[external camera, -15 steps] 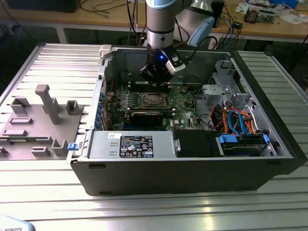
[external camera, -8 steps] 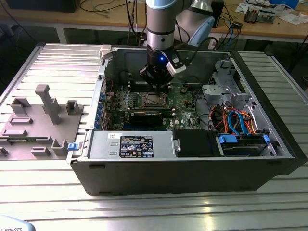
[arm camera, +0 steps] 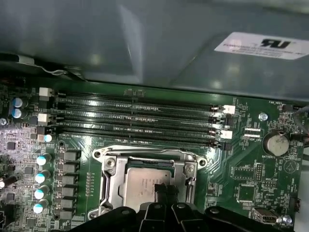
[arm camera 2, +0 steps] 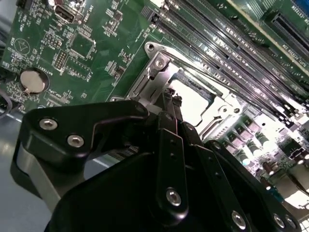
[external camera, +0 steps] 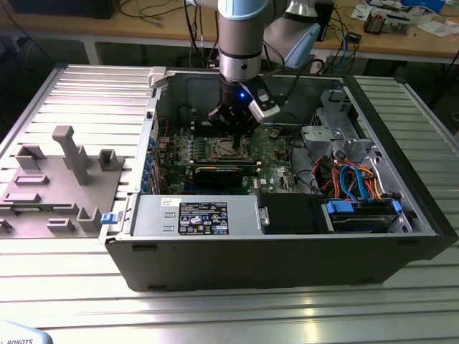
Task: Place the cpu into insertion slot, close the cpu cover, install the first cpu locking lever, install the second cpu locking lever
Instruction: 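Install the first cpu locking lever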
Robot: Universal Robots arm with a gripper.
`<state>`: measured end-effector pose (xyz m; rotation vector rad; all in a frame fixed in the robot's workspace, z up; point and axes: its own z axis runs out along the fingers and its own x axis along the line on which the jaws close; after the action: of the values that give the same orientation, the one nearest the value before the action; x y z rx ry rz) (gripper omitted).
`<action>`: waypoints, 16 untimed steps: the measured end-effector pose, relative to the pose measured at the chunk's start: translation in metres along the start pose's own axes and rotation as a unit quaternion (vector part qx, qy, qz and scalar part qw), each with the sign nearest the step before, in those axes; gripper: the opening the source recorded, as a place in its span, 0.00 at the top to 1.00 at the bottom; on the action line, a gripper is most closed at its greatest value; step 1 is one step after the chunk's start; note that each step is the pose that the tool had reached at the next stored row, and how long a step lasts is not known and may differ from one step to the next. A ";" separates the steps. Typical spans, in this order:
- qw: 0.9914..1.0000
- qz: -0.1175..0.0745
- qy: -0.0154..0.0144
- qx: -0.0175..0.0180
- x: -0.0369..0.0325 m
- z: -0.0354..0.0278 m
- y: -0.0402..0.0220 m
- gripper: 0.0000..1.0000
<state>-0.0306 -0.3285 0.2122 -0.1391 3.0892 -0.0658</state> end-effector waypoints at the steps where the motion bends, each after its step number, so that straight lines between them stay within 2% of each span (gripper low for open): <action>1: 1.000 0.000 0.000 0.000 0.0000 -0.0007 -0.0001 0.89; 6: 1.000 0.000 0.000 0.000 -0.0006 -0.0120 -0.0006 0.89; 8: 1.000 0.000 0.000 0.000 -0.0009 -0.0185 -0.0009 0.89; 10: 1.000 0.000 0.000 0.000 -0.0013 -0.0286 -0.0014 0.89; 11: 1.000 0.000 0.000 0.000 -0.0015 -0.0317 -0.0014 0.89; 16: 1.000 0.000 0.000 0.000 -0.0015 -0.0318 -0.0015 0.89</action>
<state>-0.0305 -0.3286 0.2441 -0.1393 3.0891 -0.0656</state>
